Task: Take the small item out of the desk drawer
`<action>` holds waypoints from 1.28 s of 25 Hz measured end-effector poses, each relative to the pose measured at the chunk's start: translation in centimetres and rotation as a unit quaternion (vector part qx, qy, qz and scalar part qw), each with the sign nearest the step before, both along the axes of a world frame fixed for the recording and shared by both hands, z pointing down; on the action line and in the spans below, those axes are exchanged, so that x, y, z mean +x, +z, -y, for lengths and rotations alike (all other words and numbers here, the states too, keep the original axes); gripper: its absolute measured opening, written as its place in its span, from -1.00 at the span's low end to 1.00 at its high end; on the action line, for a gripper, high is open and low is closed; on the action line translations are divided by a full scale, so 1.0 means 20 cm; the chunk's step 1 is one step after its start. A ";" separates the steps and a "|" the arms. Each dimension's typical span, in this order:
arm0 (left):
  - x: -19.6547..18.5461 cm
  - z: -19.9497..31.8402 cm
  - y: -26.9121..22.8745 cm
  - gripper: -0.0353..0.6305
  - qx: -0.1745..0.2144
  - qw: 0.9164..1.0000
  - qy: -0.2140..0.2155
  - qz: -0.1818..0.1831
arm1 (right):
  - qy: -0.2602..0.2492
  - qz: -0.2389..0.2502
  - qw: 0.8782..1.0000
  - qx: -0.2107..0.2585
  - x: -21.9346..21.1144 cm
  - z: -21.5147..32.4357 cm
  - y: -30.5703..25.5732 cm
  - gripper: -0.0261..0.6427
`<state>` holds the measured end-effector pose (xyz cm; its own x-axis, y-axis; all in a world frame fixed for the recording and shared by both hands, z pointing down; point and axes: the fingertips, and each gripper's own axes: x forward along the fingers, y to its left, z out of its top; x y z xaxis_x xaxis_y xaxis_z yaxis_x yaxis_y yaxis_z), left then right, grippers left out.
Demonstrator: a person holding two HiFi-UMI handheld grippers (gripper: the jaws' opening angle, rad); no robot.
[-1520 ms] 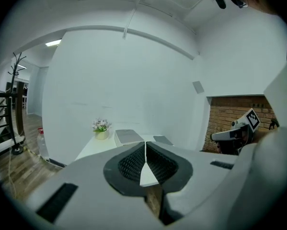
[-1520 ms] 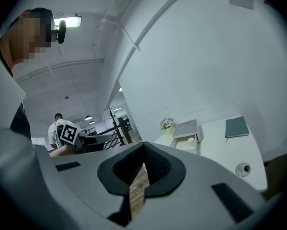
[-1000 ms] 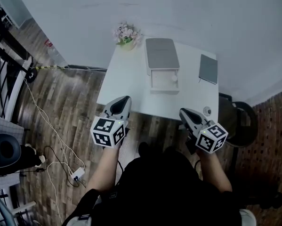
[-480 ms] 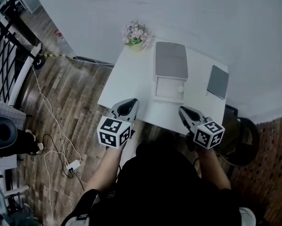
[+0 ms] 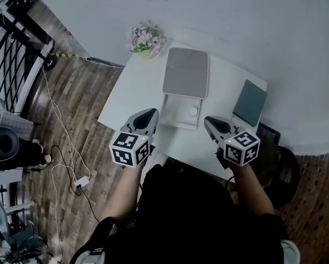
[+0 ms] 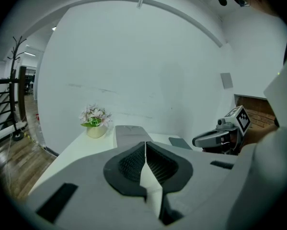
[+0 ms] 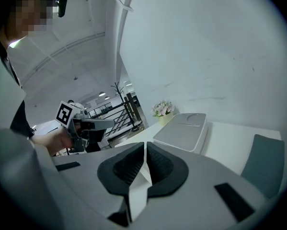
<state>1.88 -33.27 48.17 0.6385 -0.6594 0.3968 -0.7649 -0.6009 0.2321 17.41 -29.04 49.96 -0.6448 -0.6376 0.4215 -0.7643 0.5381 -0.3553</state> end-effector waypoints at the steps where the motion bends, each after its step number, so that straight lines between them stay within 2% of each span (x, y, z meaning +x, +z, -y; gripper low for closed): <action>1: 0.03 0.00 0.00 -0.84 -0.002 1.000 -0.003 0.004 | -0.006 0.000 1.000 0.000 0.03 0.02 0.01 -0.94; 5: 0.08 -0.01 0.05 -0.84 -0.018 1.000 -0.013 0.019 | -0.034 -0.010 0.999 -0.005 0.08 0.09 0.08 -0.91; 7: 0.06 -0.01 0.08 -0.84 -0.029 0.999 -0.021 0.021 | -0.051 -0.019 0.998 -0.011 0.05 0.12 0.13 -0.62; 9: 0.02 0.00 0.12 -0.84 -0.038 0.999 -0.029 0.020 | -0.070 -0.035 0.997 -0.017 0.01 0.14 0.18 -0.46; 16: -0.11 0.04 0.25 -0.84 -0.059 0.998 -0.033 0.013 | -0.117 -0.108 0.986 -0.049 -0.12 0.17 0.41 -0.23; 20: -0.14 0.06 0.33 -0.84 -0.076 0.997 -0.023 0.006 | -0.120 -0.150 0.980 -0.058 -0.17 0.24 0.52 -0.19; 24: -0.11 0.06 0.42 -0.84 -0.090 0.996 -0.005 -0.002 | -0.128 -0.211 0.968 -0.052 -0.17 0.31 0.65 -0.15; 28: -0.07 0.08 0.45 -0.84 -0.091 0.996 0.016 -0.005 | -0.138 -0.239 0.959 -0.062 -0.18 0.32 0.71 -0.14; 32: -0.06 0.12 0.46 -0.84 -0.092 0.995 0.027 -0.010 | -0.130 -0.248 0.957 -0.076 -0.17 0.33 0.77 -0.14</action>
